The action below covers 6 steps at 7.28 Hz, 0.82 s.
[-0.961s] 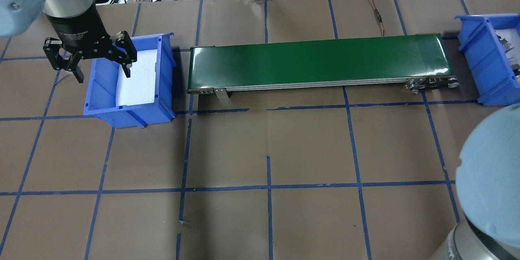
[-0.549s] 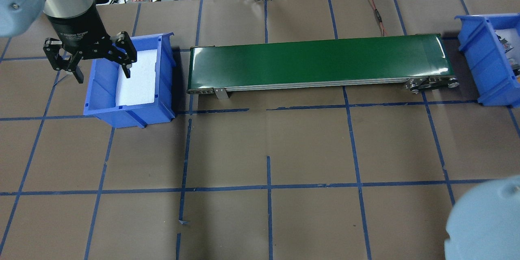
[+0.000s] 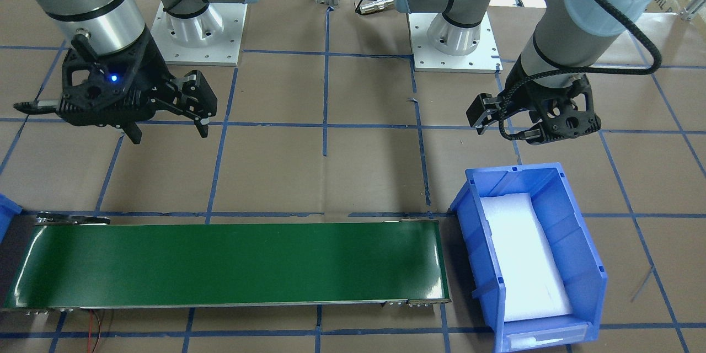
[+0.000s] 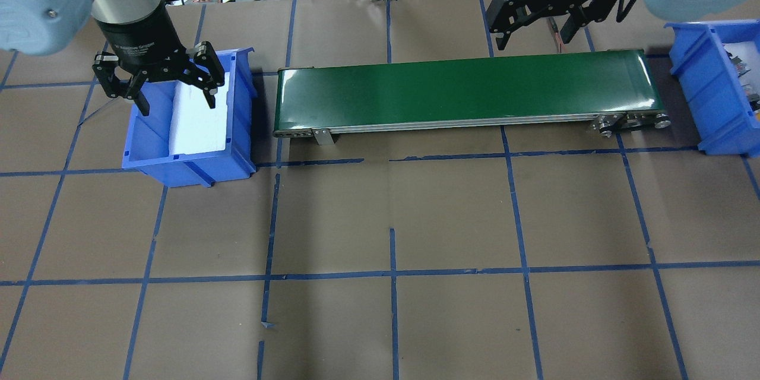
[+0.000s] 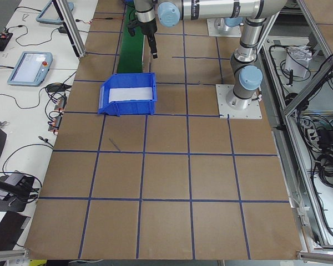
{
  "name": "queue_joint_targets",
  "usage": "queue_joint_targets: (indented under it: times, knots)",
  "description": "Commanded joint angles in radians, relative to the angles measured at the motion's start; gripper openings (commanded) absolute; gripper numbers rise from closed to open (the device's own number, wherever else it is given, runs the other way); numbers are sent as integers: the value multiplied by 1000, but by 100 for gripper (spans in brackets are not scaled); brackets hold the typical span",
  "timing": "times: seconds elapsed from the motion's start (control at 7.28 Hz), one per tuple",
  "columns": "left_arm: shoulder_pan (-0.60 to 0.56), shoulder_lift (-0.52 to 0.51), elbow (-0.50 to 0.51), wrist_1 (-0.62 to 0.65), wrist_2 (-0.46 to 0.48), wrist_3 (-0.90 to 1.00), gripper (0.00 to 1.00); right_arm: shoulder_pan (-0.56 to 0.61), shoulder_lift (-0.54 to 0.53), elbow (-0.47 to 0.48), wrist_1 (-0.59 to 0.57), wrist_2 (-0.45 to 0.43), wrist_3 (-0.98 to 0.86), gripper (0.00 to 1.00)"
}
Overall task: Transport two buttons from left to right
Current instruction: 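Open the right gripper and raise it back over the conveyor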
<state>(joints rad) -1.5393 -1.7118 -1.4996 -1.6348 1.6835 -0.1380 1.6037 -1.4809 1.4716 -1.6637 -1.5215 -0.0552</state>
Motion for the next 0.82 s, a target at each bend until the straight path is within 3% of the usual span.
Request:
queue_joint_targets:
  times: [0.0,0.69]
  knots:
    - [-63,-61,2,141,-7,6,100,-1,-25,21,6,-3,6,100]
    - [-64,-38,-4,139,8,14,100,-5,-25,21,12,-9,3,100]
